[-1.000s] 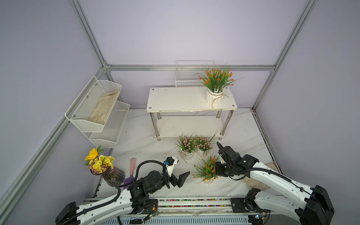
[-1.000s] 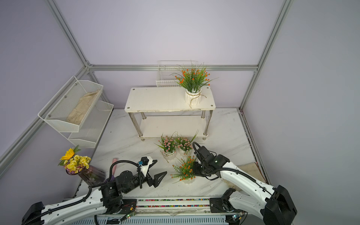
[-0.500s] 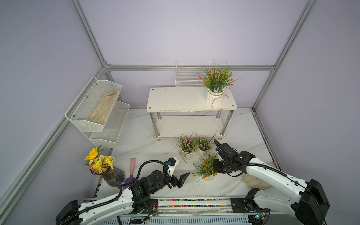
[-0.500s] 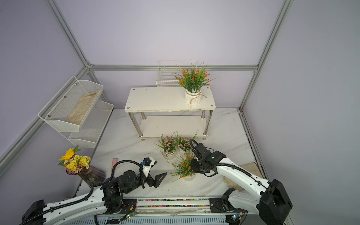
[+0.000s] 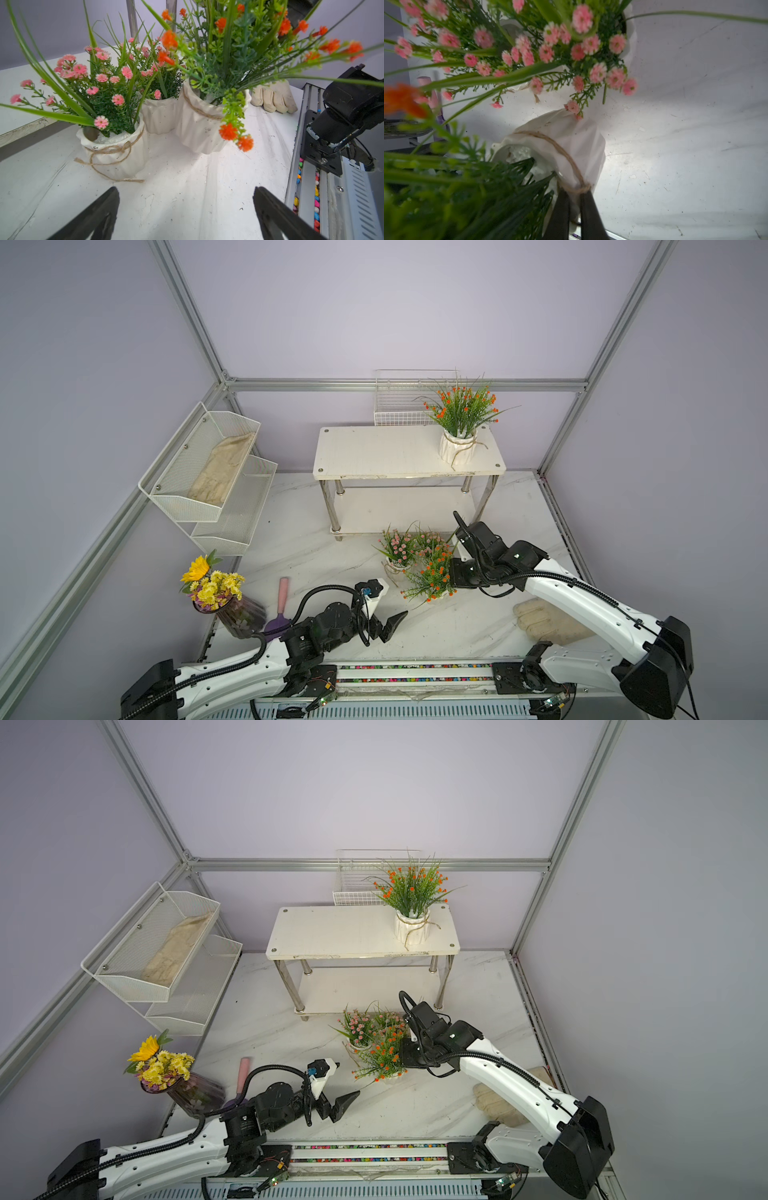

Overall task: Place the baby's breath potted plants on the rack by color
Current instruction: Pick up the baby's breath potted plant from the center of the board.

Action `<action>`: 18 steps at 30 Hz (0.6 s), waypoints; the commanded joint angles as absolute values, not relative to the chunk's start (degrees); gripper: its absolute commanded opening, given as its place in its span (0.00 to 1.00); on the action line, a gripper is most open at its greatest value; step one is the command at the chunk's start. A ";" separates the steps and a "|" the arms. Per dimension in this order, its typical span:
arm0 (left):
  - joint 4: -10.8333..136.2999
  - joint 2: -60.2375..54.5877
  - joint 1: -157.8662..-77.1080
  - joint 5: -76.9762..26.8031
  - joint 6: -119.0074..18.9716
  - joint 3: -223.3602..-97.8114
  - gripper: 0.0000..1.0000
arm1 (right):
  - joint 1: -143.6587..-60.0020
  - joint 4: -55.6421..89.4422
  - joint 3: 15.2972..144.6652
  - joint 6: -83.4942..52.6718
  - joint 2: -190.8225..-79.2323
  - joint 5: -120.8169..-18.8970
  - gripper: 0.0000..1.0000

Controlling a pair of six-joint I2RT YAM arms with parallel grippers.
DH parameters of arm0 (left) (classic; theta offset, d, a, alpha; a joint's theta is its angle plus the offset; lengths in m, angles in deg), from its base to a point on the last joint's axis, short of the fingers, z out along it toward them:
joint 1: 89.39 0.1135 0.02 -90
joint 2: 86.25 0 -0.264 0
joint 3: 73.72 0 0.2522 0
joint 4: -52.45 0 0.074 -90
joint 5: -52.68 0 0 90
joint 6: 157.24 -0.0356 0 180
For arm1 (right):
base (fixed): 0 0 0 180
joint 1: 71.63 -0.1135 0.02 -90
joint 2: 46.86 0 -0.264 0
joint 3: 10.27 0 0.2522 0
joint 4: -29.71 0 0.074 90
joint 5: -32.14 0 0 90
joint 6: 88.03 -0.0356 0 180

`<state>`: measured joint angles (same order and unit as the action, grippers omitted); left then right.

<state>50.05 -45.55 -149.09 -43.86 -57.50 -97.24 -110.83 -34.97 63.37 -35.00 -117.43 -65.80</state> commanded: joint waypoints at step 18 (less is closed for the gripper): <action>24.21 -17.98 -149.28 -36.18 -66.71 -110.45 1.00 | -110.57 -32.09 66.71 -33.48 -117.66 -72.78 0.02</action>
